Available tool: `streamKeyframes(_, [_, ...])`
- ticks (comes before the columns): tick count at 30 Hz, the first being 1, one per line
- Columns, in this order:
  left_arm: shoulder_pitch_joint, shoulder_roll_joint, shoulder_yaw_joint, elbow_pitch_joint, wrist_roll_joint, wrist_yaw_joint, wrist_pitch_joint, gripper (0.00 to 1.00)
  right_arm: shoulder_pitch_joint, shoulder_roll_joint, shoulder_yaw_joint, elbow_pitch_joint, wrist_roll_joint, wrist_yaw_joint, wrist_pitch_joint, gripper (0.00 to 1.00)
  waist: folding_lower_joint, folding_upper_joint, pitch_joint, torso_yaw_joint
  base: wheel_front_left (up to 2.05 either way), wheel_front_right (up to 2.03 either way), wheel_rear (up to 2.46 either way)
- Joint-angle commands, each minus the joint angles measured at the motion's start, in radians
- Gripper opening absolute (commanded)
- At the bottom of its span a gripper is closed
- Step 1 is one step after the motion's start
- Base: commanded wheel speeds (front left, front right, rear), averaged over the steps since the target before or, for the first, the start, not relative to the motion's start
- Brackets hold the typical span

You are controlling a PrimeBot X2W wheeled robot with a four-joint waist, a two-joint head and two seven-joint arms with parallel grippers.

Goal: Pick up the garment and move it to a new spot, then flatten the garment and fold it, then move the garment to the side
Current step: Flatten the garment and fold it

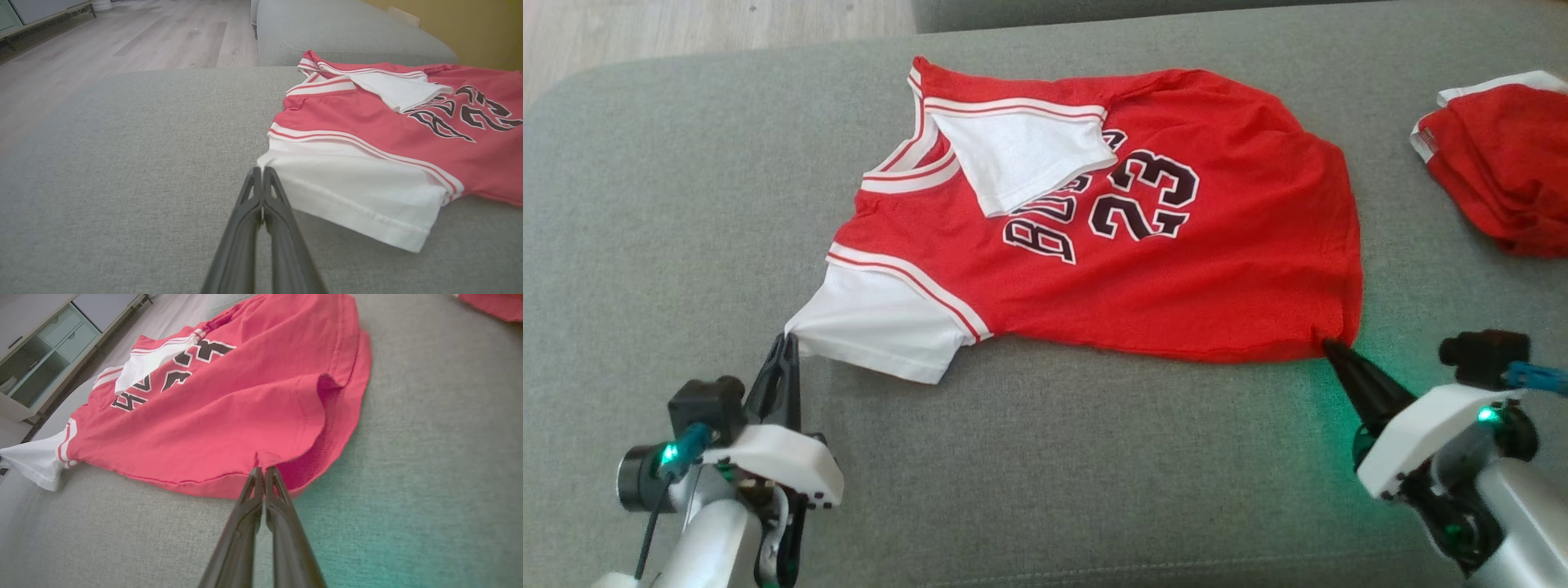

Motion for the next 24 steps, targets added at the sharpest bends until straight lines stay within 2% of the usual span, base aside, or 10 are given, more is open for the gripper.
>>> streamKeyframes(1, [-0.042,0.031,0.047,-0.027,-0.004,0.007,-0.013,0.0,-0.025,-0.042,0.008,-0.038,0.009,-0.001,-0.025,0.0,0.0,0.0,-0.008,-0.002,0.0,0.0,0.0])
streamKeyframes(4, [-0.036,0.018,0.084,-0.067,-0.037,-0.004,-0.013,0.0,-0.018,-0.073,-0.006,-0.068,0.022,-0.001,-0.062,0.0,0.0,0.0,-0.028,-0.004,0.0,0.0,0.0])
streamKeyframes(6, [-0.028,-0.005,0.135,-0.112,-0.099,-0.029,-0.013,0.0,-0.016,-0.105,-0.018,-0.102,0.028,-0.001,-0.093,0.0,0.0,0.0,-0.046,-0.009,0.0,0.0,0.0])
streamKeyframes(9, [-0.022,-0.035,0.209,-0.195,-0.214,-0.103,-0.013,0.0,-0.02,-0.157,-0.034,-0.162,0.035,-0.001,-0.133,0.0,0.0,0.0,-0.079,-0.019,0.0,0.0,0.0])
streamKeyframes(10, [-0.026,-0.032,0.218,-0.22,-0.239,-0.13,-0.013,0.0,-0.024,-0.176,-0.041,-0.182,0.038,-0.001,-0.144,0.0,0.0,0.0,-0.093,-0.021,0.0,0.0,0.0])
streamKeyframes(11, [-0.026,-0.032,0.218,-0.22,-0.239,-0.13,-0.013,0.0,-0.024,-0.176,-0.041,-0.182,0.038,-0.001,-0.144,0.0,0.0,0.0,-0.093,-0.021,0.0,0.0,0.0])
streamKeyframes(12, [-0.049,-0.02,0.217,-0.273,-0.276,-0.174,-0.001,0.0,-0.037,-0.208,-0.067,-0.221,0.047,-0.001,-0.164,0.0,0.0,0.0,-0.125,-0.024,0.0,0.0,0.0])
streamKeyframes(13, [-0.065,-0.018,0.221,-0.302,-0.3,-0.185,0.012,0.0,-0.045,-0.222,-0.079,-0.238,0.05,-0.001,-0.17,0.0,0.0,0.0,-0.144,-0.027,0.0,0.0,0.0])
streamKeyframes(19, [-0.215,-0.001,0.241,-0.461,-0.413,-0.2,0.122,0.0,-0.138,-0.294,-0.132,-0.295,0.046,-0.001,-0.169,0.0,0.0,0.0,-0.187,-0.038,0.0,0.0,0.0])
streamKeyframes(24, [-0.416,0.031,0.245,-0.541,-0.45,-0.173,0.233,0.0,-0.28,-0.359,-0.184,-0.344,0.012,-0.001,-0.128,0.0,0.0,0.0,-0.201,-0.042,0.0,0.0,0.0])
